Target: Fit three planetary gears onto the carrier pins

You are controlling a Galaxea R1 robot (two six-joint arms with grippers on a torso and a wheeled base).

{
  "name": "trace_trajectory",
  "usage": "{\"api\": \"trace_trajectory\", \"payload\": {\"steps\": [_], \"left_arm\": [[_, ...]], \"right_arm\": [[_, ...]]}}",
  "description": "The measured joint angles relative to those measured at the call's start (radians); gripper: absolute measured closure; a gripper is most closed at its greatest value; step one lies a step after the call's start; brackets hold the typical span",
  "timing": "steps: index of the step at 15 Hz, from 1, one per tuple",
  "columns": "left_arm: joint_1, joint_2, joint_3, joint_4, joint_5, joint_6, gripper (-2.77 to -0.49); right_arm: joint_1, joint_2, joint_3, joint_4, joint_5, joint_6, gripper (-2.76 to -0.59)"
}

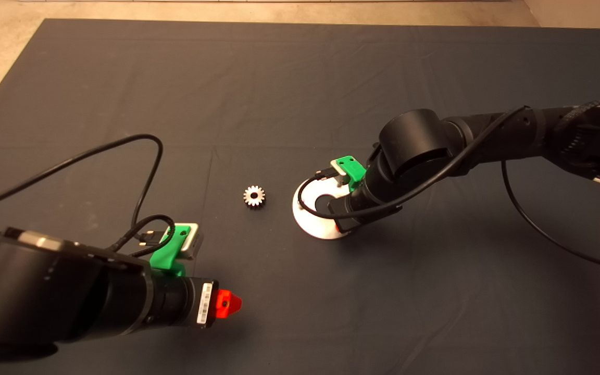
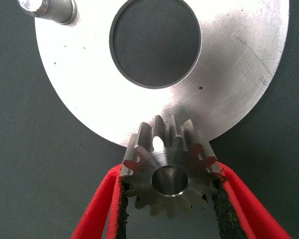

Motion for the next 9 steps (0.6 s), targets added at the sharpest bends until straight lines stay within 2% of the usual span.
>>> {"api": "trace_trajectory", "payload": {"steps": [9], "left_arm": [[0.000, 0.000, 0.000, 0.000, 0.000, 0.000, -2.76]], "right_arm": [[0.000, 0.000, 0.000, 0.000, 0.000, 0.000, -1.03]]}}
